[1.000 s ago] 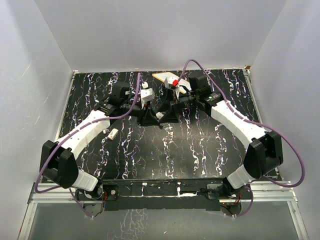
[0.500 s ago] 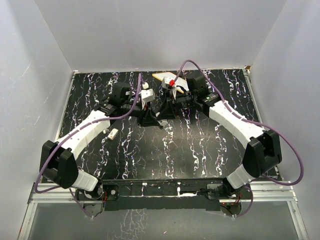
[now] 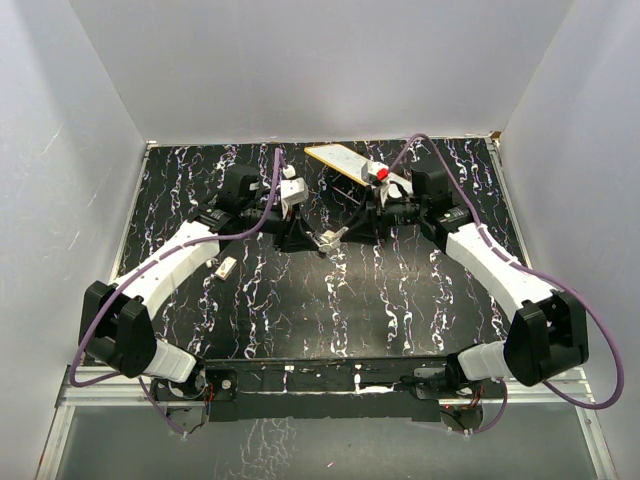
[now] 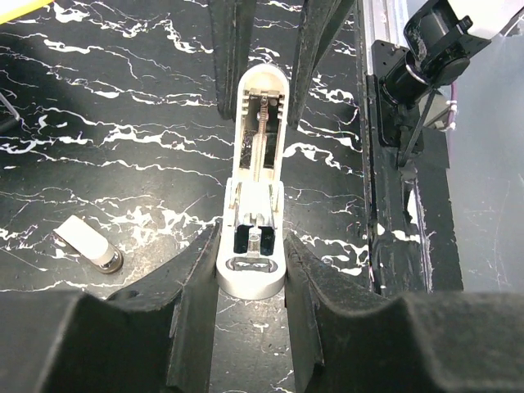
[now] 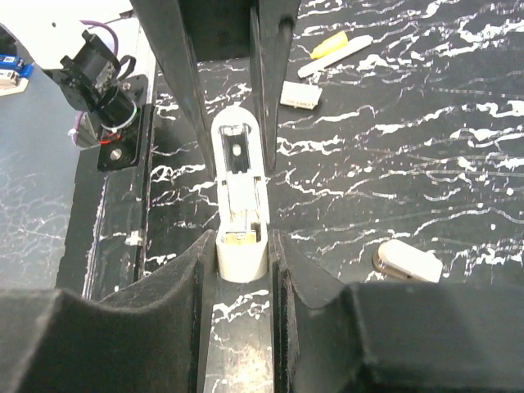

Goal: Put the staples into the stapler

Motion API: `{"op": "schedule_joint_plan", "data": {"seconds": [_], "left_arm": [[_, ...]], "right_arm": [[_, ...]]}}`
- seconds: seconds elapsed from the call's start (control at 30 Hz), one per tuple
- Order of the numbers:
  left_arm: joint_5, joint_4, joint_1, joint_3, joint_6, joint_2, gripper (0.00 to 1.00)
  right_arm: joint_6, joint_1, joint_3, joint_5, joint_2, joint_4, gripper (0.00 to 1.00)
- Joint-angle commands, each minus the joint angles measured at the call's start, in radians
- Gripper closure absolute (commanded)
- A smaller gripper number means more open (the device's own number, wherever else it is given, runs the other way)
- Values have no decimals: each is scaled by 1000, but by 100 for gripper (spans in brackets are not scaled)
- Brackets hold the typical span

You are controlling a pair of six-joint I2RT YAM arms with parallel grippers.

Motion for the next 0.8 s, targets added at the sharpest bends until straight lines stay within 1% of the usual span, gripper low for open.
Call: {"op": "schedule_joint_plan", "data": {"seconds": [0.0,0.1,0.2,0.23,0.4,0.43,0.5,0.57,0.63,0.67,0.77], "left_arm": [[68,39,30,0,-44,-56,100],[76,66,43,2,-78,-56,100],[91,100,54,-2,-114,-56,100],[91,106,55,-4,-120,-56,100],[65,104,56,-27,-85,-56,100],[63,111,56,-35,-83,-56,100],[57,109,54,-46,-59,-51,100],[38,96,53,-54,-10,-36,100],[2,76,43,-60,49,-13,100],[-21,73,33,-67,78,2,100],[-98,134,-8,-99,109,56,100]], "right_arm": [[9,-61,-65,25,-45,46,82],[-24,-65,-98,3,-54,28,78],[-76,-65,-120,-14,-36,-22,70],[-89,-65,-120,-16,-29,-41,66],[-162,-65,-62,4,-15,-135,32],[-174,-65,-51,12,-14,-149,27],[-210,-65,-31,35,-13,-181,20],[-250,-65,-17,70,-10,-217,17],[-280,-65,-8,125,-12,-252,17],[-288,-66,-7,178,-17,-265,17],[-266,-86,-19,306,-49,-270,17]]}}
